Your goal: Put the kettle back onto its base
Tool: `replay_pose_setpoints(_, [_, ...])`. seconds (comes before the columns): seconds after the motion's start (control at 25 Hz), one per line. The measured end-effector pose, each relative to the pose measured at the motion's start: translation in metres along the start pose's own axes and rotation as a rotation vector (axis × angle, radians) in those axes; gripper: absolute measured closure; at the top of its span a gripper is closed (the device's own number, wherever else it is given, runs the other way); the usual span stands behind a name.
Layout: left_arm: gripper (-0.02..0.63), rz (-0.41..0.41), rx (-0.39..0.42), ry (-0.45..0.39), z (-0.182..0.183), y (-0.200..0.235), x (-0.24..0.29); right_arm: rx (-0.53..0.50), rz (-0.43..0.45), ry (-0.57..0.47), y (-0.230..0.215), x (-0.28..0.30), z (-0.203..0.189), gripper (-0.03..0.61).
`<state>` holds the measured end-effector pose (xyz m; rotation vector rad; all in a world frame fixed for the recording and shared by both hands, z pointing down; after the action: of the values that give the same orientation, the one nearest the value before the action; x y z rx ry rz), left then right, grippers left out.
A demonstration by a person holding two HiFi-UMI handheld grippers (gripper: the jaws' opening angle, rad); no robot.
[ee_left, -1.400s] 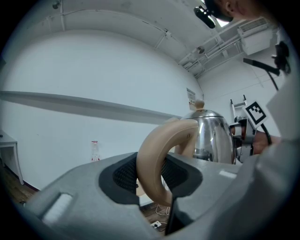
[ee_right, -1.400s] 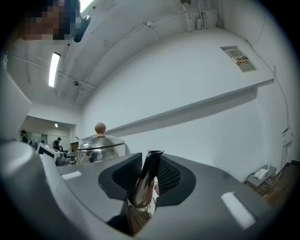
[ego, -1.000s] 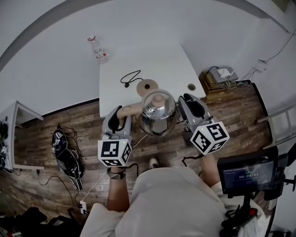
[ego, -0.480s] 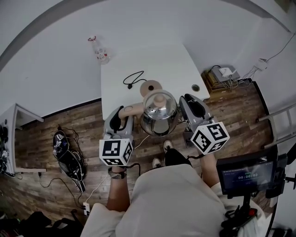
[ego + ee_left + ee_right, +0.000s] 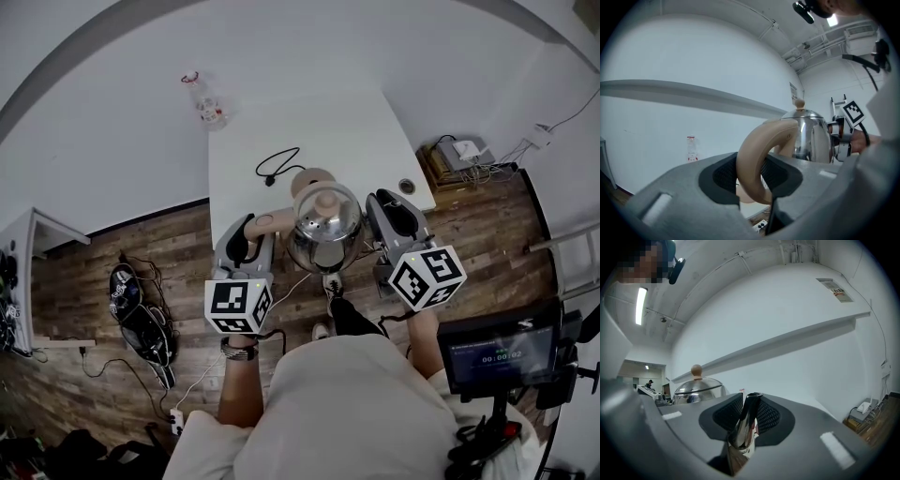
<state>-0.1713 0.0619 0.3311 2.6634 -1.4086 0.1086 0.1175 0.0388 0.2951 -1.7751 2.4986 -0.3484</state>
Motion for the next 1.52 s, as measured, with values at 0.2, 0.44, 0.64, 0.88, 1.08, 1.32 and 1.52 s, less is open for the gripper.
replay_pose_setpoints(0.2, [0.479,0.007,-0.022,0.030,-0.009,0.042,0.044,0.008,0.002,0.034,-0.013,0.062,-0.010,0.505])
replay_pose_setpoints(0.44, [0.479,0.001,-0.033,0.052,-0.015,0.054,0.069,0.010,-0.006,0.051,-0.026,0.087,-0.014,0.506])
replay_pose_setpoints(0.64, [0.479,-0.008,-0.042,0.068,-0.019,0.064,0.090,0.003,-0.009,0.062,-0.039,0.107,-0.015,0.506])
replay_pose_setpoints(0.88, [0.479,0.006,-0.070,0.109,-0.027,0.103,0.141,0.007,0.000,0.112,-0.060,0.175,-0.023,0.506])
replay_pose_setpoints(1.08, [0.479,0.026,-0.084,0.134,-0.043,0.108,0.161,0.006,0.015,0.138,-0.077,0.196,-0.039,0.506])
replay_pose_setpoints(1.32, [0.479,0.042,-0.096,0.148,-0.058,0.106,0.157,-0.001,0.035,0.155,-0.078,0.198,-0.051,0.506])
replay_pose_setpoints(1.52, [0.479,0.049,-0.103,0.170,-0.075,0.109,0.166,-0.005,0.045,0.173,-0.087,0.208,-0.067,0.506])
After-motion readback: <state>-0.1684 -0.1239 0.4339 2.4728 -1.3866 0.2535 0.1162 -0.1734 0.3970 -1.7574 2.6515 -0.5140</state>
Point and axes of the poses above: the fingertips, and each gripper's own axes: x forward along the fingers, y to its left, z out of its top, the point moved 10 cm from there along -x, backward along the fingers, and after that the axes turned 11 degrees about -z, right-handed, at the moved point
